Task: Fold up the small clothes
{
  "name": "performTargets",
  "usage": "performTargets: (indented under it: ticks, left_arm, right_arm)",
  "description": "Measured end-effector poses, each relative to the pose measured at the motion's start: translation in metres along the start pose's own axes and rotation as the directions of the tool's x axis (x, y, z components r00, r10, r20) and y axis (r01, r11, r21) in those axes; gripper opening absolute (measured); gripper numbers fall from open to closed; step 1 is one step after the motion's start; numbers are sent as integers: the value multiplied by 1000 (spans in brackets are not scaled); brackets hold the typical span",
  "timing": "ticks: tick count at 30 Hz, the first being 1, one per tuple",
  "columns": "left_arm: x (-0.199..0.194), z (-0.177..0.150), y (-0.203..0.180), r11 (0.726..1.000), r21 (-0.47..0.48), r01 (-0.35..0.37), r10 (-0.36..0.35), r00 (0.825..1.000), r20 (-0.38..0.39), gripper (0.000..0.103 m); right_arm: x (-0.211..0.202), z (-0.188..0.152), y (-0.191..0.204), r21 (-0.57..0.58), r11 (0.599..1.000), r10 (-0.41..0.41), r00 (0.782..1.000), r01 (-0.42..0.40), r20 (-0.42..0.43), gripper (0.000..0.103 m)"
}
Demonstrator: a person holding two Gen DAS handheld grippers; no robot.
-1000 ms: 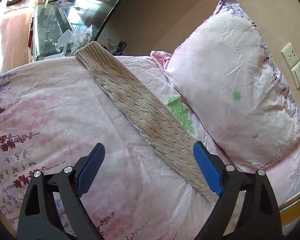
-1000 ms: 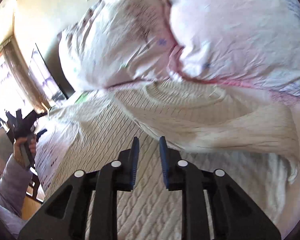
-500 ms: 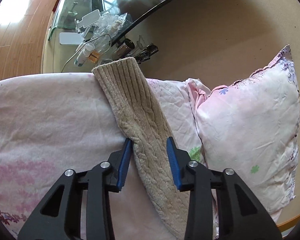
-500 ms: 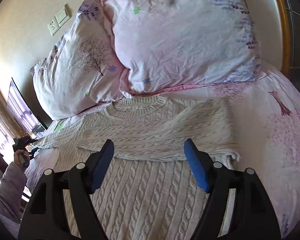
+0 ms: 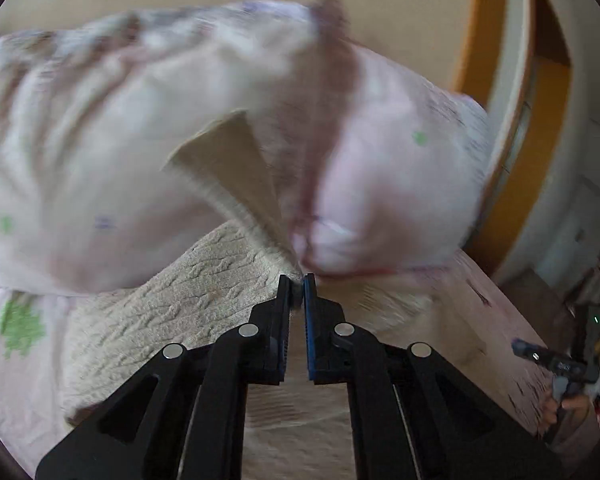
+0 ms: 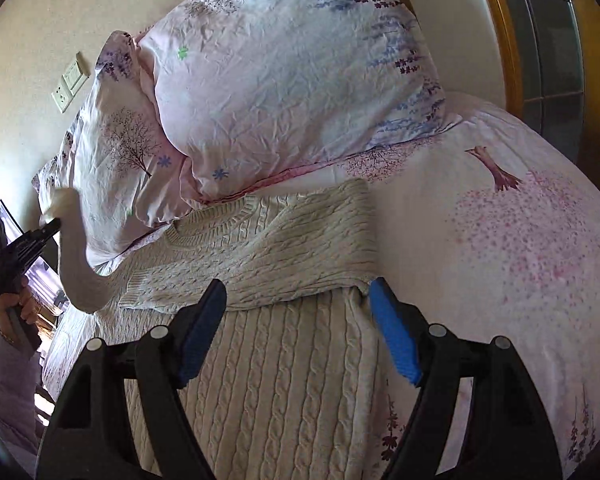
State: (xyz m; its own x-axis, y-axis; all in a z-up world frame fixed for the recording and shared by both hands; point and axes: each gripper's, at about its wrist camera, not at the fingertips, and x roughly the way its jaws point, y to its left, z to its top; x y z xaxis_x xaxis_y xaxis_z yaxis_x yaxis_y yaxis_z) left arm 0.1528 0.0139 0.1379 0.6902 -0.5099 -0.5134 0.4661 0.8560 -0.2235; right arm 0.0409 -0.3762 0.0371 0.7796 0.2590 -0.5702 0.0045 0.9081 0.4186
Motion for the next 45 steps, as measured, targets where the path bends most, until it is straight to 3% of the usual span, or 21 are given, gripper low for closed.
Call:
performTargets:
  ticks: [2,4,7,10,11,14,17,19,21,23,25,27,29,32,33,36,38,40,42,43,45]
  left_arm:
    - [60,-22,-58,992,105,72,-53,982,-182,22]
    - [90,-48,-86,980,177,94,-36,950,-309,22]
    - [62,-69,-67,985,153,85,-35,951,-308,26]
    - [1,-86,-21,997,61,-39,52,972,-227,64]
    - [-21,-96,-3,994,41,-103,109,971,-211,65]
    - [-67,-131,39,969,-55,-242,222,944,-243,65]
    - [-101,-169,67,942,-196,-273,207,931,-302,65]
    - [-112,-189,71,930,-278,-242,152,938,-311,65]
    - [-127,-204,65,923,-329,-198,105,954,-281,64]
    - [-131,-214,54,913,-388,-125,19,964,-265,49]
    - [-136,-228,46,891,-452,-47,-82,962,-262,37]
    - [-139,-233,35,895,-444,-45,-79,963,-258,33]
    - [-137,-235,31,881,-473,-11,-125,958,-256,23]
    - [-127,-228,26,896,-443,8,-141,953,-267,7]
    - [-123,-222,27,901,-434,22,-149,954,-259,7]
    - [-118,-177,38,921,-386,53,-129,976,-174,6]
    - [-110,-131,50,940,-338,41,-71,994,-79,6]
    - [-94,-88,64,948,-318,-3,7,1000,11,6]
    - [-62,-47,79,944,-326,-55,82,994,69,7]
    - [-41,-31,87,940,-327,-99,128,989,69,8]
    - [7,-10,104,929,-323,-183,197,980,13,13]
  right_arm:
    - [3,-4,-1,-2,1000,-3,1000,3,-25,74]
    - [-3,-10,-6,7,1000,-13,999,13,-48,74]
    - [-23,-24,-21,33,999,-19,998,21,-66,74]
    - [-35,-44,-38,100,995,32,993,-21,-112,73]
    - [-36,-52,-42,127,991,65,989,-48,-132,68]
    - [-32,-79,-46,210,969,170,964,-127,-203,51]
    - [-28,-99,-41,231,963,193,951,-137,-243,46]
    - [-36,-106,-37,231,962,196,955,-143,-225,45]
    - [-38,-114,-36,278,938,277,930,-207,-242,30]
    - [-39,-129,-29,291,926,323,903,-240,-283,23]
    - [-42,-144,-20,284,922,349,880,-262,-322,19]
    - [-45,-153,-10,276,914,381,861,-297,-336,13]
    - [-50,-153,-3,256,913,389,863,-316,-322,8]
    - [-56,-132,4,235,900,421,874,-369,-241,7]
    - [-59,-120,7,212,902,418,883,-376,-215,7]
    - [-61,-66,20,123,909,410,905,-397,-110,7]
    - [-54,-22,25,84,905,419,908,-417,-14,7]
    - [-36,21,26,68,912,399,913,-405,84,7]
    - [-4,56,19,102,911,382,910,-400,162,7]
    - [17,71,12,138,916,348,919,-376,187,9]
    - [65,85,3,202,932,271,948,-302,166,21]
